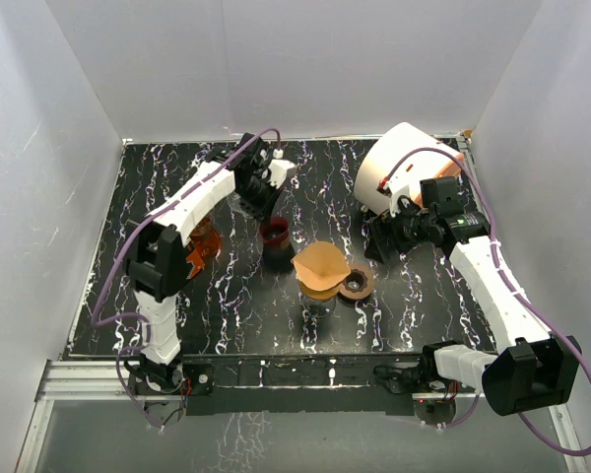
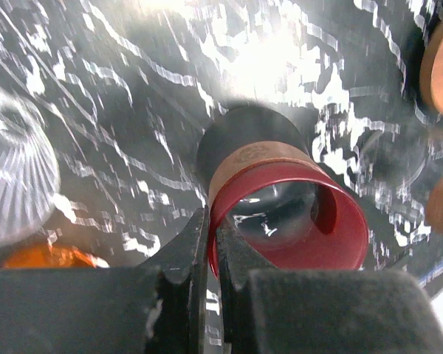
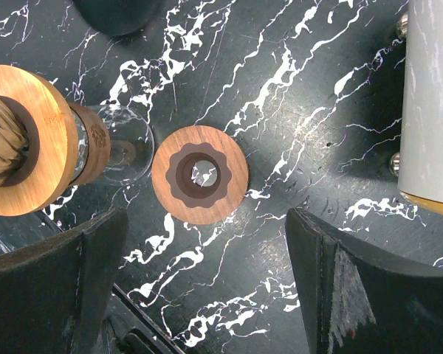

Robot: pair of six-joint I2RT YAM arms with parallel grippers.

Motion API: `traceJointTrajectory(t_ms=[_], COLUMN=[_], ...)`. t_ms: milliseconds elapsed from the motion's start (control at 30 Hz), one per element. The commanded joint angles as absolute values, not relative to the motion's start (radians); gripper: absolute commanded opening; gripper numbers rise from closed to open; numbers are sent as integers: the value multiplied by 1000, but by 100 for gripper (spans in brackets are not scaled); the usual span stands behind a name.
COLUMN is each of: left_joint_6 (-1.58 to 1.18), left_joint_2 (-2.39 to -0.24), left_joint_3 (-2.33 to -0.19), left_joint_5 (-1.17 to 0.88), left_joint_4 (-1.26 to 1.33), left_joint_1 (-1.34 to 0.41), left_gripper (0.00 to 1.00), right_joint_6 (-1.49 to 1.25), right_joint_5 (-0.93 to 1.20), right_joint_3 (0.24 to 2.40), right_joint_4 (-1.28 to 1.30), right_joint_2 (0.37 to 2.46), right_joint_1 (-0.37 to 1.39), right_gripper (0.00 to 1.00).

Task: Place the coffee filter in the dripper
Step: Move the coffee server to the center of the board.

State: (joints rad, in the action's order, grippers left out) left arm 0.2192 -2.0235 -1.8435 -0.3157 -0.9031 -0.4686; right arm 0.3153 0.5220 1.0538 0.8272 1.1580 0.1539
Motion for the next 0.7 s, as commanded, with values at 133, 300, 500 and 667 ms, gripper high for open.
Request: traceJointTrajectory(t_ms=[133,300,500,667], left_joint_6=[309,319,327,330], left_joint_2=[-1697,-1608,-1546,-1500], left_joint_3=[-1581,-1477,-1375,-1305], left_joint_5=[-263,-240,-160,-129], left_joint_4=[-969,-919,-826,-763], left_joint_1=[-469,-474,-499,-532], left_gripper=[0,0,0,2], right_joint_6=[324,325,327,326], right_joint_5=[521,518,512,514], right_joint_3=[1048,1043,1042,1042], right_joint_4=[770,769,770,770], right_joint_2=[1130,1129,1127,1134], right_joint_1=[147,147,147,143], right_gripper=[86,86,86,86])
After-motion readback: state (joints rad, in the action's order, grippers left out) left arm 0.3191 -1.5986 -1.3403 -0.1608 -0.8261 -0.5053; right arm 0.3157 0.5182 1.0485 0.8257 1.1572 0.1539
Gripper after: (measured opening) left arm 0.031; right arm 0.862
